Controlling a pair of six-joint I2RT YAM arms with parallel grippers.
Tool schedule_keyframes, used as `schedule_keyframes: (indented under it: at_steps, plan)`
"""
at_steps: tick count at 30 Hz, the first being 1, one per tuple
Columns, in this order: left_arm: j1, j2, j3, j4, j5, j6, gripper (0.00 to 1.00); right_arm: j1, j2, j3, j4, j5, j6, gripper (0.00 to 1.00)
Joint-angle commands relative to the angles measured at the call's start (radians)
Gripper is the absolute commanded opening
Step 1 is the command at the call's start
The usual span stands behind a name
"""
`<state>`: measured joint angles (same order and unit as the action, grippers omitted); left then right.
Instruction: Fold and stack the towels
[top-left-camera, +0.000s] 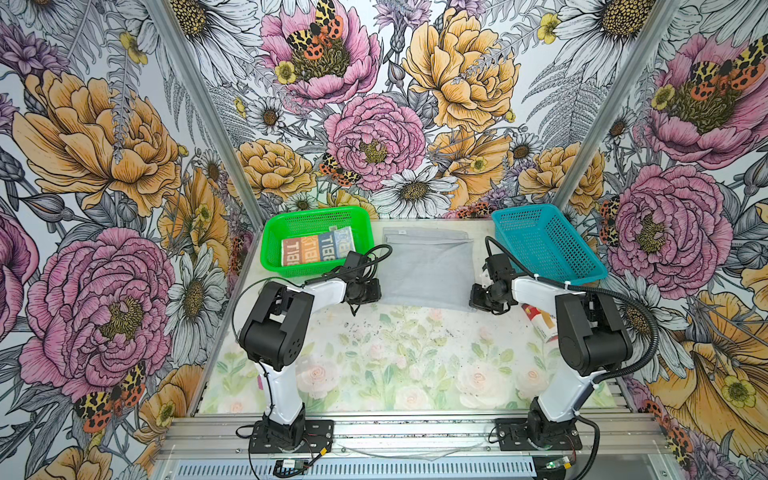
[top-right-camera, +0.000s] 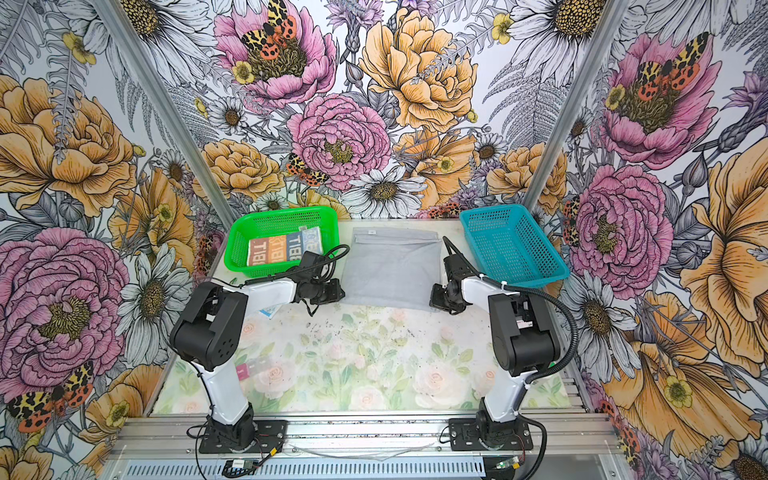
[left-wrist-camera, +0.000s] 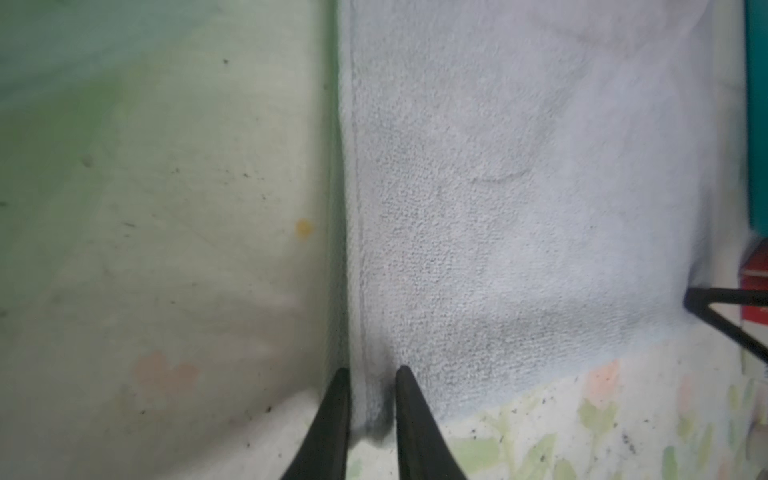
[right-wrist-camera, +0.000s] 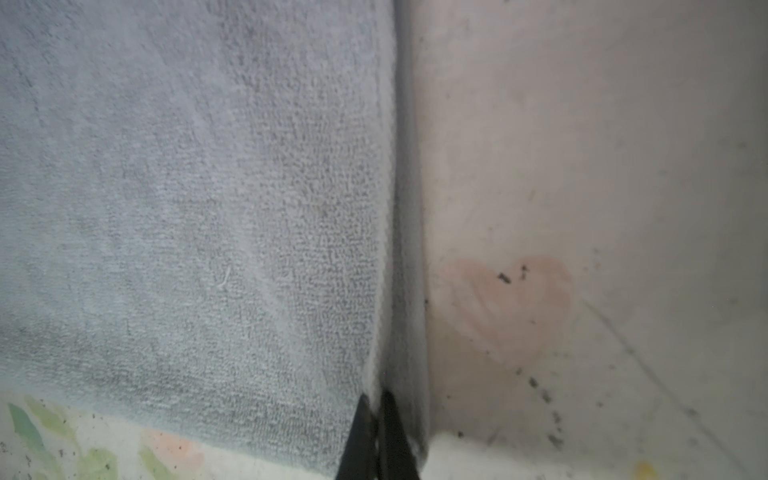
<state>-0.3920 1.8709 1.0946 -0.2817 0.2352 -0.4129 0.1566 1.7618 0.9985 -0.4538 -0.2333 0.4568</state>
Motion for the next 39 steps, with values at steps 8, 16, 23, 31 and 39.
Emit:
schedule_keyframes:
  at_steps: [8,16,23,31,39]
  plan:
    - [-0.015,-0.225,-0.203,-0.191,-0.119,-0.030,0.00,0.038,-0.158,-0.172,-0.200,0.042,0.044,0.00]
    - [-0.176,-0.568,-0.480,-0.323,-0.133,-0.242,0.00,0.176,-0.408,-0.305,-0.388,0.032,0.199,0.00]
    - [-0.328,-0.922,-0.628,-0.467,-0.174,-0.488,0.00,0.390,-0.485,-0.265,-0.541,0.117,0.392,0.00]
    - [-0.344,-0.954,-0.575,-0.574,-0.280,-0.531,0.23,0.455,-0.601,-0.308,-0.647,0.167,0.475,0.38]
    - [-0.161,-0.851,-0.431,-0.263,-0.263,-0.319,0.30,0.384,-0.426,-0.002,-0.588,0.337,0.278,0.50]
